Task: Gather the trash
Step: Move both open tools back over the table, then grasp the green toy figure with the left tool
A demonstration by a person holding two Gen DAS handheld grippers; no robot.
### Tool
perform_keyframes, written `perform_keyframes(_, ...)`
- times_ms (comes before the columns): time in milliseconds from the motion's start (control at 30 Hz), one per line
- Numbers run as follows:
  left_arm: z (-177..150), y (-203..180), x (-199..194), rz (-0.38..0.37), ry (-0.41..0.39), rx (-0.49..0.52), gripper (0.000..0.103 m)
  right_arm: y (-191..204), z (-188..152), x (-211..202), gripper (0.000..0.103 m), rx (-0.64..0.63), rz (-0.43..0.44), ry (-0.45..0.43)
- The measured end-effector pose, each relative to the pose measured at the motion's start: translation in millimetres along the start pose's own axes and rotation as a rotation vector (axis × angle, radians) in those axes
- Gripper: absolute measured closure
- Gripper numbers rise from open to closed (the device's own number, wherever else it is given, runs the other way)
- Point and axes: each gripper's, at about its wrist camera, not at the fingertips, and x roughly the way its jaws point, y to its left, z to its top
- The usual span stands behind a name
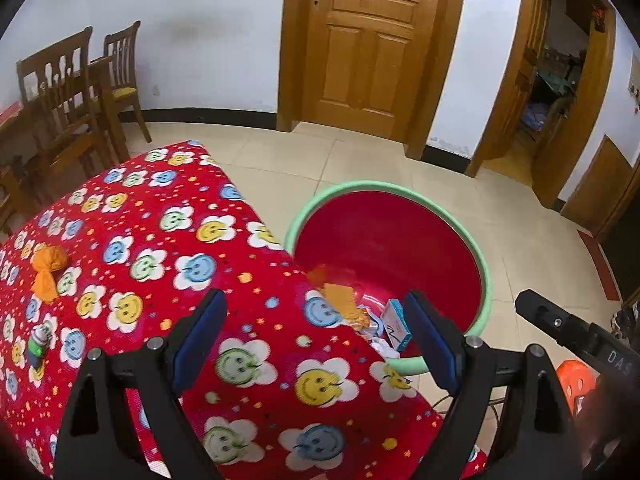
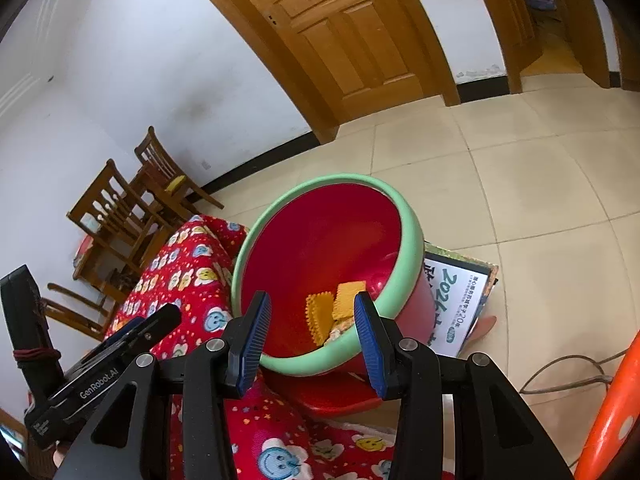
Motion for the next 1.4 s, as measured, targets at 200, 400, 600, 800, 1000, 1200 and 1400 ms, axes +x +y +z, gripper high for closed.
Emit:
perform_keyframes(200,-1.2,13.9,-14.6,0.026,-0.012,-0.026,0.014,10.1,-2.2,-2.6,0.059,-0.016,0.015,0.002)
perform_keyframes(400,-2.5,31.9,-28.5,0.068,-0.024,-0.055,0.014,21.2,-4.5,-5.2,0.058,-0.038,0.03,0.003)
perform_keyframes(600,-3.6,54.7,-44.1,0.119,-0.04,-0.081,0.014,33.4,-7.0,-4.4,0.057,-0.061,0.047,0.011)
perform_keyframes(800,-6.3,78.8,-58.8,0.157,-0.058,-0.119,0.014,51.9,-12.1,-1.6,0.057,-0.092,0.065,0.026)
perform_keyframes(1000,-11.8,104.8,-68.2,0.203,-0.062,-0.152,0.014,67.1,-18.6,2.7,0.057,-0.118,0.079,0.044)
perform_keyframes(1200,-21.9,142.5,-72.6,0.277,-0.045,-0.216,0.014,80.4,-25.0,9.1,0.057,-0.146,0.085,0.064)
perform_keyframes(1400,-33.1,177.4,-71.7,0.344,-0.026,-0.255,0.014,92.1,-30.6,18.5,0.056,-0.166,0.085,0.089)
